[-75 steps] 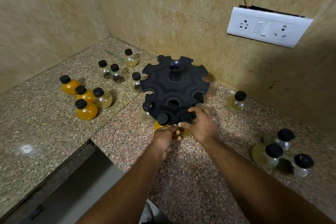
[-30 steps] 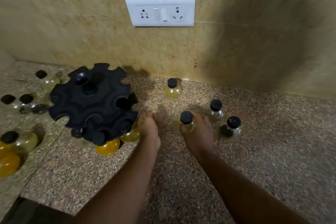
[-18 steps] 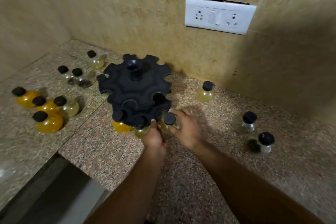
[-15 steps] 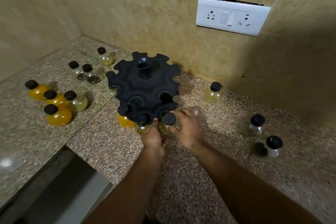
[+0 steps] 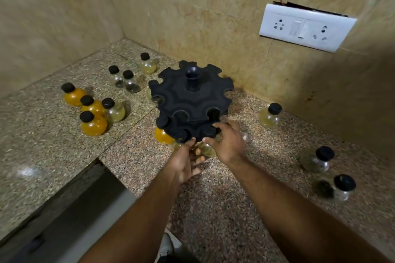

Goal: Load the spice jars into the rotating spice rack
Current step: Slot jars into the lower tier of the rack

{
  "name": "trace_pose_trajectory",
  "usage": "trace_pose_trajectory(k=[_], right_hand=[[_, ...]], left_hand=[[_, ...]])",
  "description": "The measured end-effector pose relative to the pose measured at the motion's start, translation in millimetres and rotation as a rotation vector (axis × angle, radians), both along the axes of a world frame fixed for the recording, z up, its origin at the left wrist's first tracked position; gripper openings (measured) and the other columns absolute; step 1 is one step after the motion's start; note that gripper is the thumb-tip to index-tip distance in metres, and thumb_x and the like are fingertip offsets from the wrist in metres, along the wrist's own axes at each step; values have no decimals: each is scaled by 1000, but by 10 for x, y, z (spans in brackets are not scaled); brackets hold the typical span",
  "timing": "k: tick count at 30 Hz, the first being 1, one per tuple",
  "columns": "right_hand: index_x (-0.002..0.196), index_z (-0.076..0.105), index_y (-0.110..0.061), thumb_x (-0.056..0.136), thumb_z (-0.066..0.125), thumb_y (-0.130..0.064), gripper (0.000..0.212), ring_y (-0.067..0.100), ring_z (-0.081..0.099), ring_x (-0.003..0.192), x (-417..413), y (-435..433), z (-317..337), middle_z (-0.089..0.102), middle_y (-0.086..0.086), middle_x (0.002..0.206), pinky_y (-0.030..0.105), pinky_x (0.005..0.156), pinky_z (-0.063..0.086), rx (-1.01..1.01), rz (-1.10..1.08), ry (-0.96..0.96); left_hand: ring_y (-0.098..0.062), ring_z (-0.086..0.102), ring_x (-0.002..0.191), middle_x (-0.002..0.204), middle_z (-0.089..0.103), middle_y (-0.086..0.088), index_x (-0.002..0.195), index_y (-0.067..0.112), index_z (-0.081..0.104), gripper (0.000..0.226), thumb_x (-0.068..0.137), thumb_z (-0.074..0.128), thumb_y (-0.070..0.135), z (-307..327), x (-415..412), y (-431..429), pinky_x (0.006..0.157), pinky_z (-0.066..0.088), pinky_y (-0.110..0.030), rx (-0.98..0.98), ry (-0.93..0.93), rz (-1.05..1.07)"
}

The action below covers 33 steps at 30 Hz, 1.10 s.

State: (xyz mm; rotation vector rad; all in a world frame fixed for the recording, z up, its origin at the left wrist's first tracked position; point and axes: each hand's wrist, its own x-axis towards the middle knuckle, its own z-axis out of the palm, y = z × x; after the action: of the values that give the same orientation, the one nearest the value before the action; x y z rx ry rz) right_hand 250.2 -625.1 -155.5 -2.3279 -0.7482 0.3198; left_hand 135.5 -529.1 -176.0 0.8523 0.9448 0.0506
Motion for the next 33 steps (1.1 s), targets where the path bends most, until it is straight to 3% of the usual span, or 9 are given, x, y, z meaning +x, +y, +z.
trace_pose_trajectory(k=[4,6,9,14,18,20,23,28,33], right_hand=[[135,58,-23,81,81,-40,60,17,57,108,13,-83,-107,46,4,146,33,95,50,11,-47,22],[135,57,-23,83,80,-38,59,25,56,120,20,-170,-165,51,5,141,35,96,49,30,-50,29],[135,57,-26,86,75,-43,55,25,60,114,64,-421,-267,56,4,136,33,91,51,40,-110,47],[129,65,-18,90,71,-38,45,23,63,111,43,-996,-439,69,5,124,26,88,44,94,-319,71],[115,67,-25,88,69,-38,30,17,66,96,2,-1598,-604,70,0,114,32,82,52,187,-677,103],[114,63,-24,87,70,-36,30,19,63,97,-3,-1880,-652,65,3,115,36,83,52,245,-825,107],[120,57,-20,84,76,-33,43,27,61,105,30,-2238,-717,57,8,123,42,88,51,267,-1010,99],[146,40,-19,80,82,-38,80,33,49,128,184,-2558,-700,44,13,145,46,100,46,282,-1071,122],[145,41,-31,79,82,-45,79,27,46,135,396,-2666,-690,48,5,147,41,100,44,265,-977,58]], left_hand=[[-13,58,64,73,68,3,88,19,70,32,102,49,39,-26,62,-248,63,39,-31,104,25,101],[-12,60,54,71,72,-2,83,15,72,29,100,55,31,-54,100,-403,54,40,-26,220,62,184],[-14,58,41,66,68,-9,79,7,71,27,99,58,21,-127,215,-623,37,38,-18,275,31,175],[-20,60,56,63,68,-3,69,13,69,28,96,62,14,-321,470,-924,52,45,-22,539,21,-139],[-13,63,91,97,70,3,99,22,70,10,95,62,22,-342,764,-1327,68,42,-17,901,34,-655],[-19,60,113,124,65,-3,125,19,63,35,92,64,30,-404,900,-1511,89,46,-19,1087,8,-903],[-29,34,141,154,38,-9,150,20,37,75,86,68,44,-460,1055,-1777,116,31,-36,1314,41,-1259],[-35,5,152,166,5,-11,157,26,13,96,83,68,54,-442,1290,-1999,117,25,-53,1466,149,-1495],[-42,-8,152,166,-13,-16,158,28,-5,117,77,71,64,-503,1418,-2050,117,19,-59,1486,218,-1669]])
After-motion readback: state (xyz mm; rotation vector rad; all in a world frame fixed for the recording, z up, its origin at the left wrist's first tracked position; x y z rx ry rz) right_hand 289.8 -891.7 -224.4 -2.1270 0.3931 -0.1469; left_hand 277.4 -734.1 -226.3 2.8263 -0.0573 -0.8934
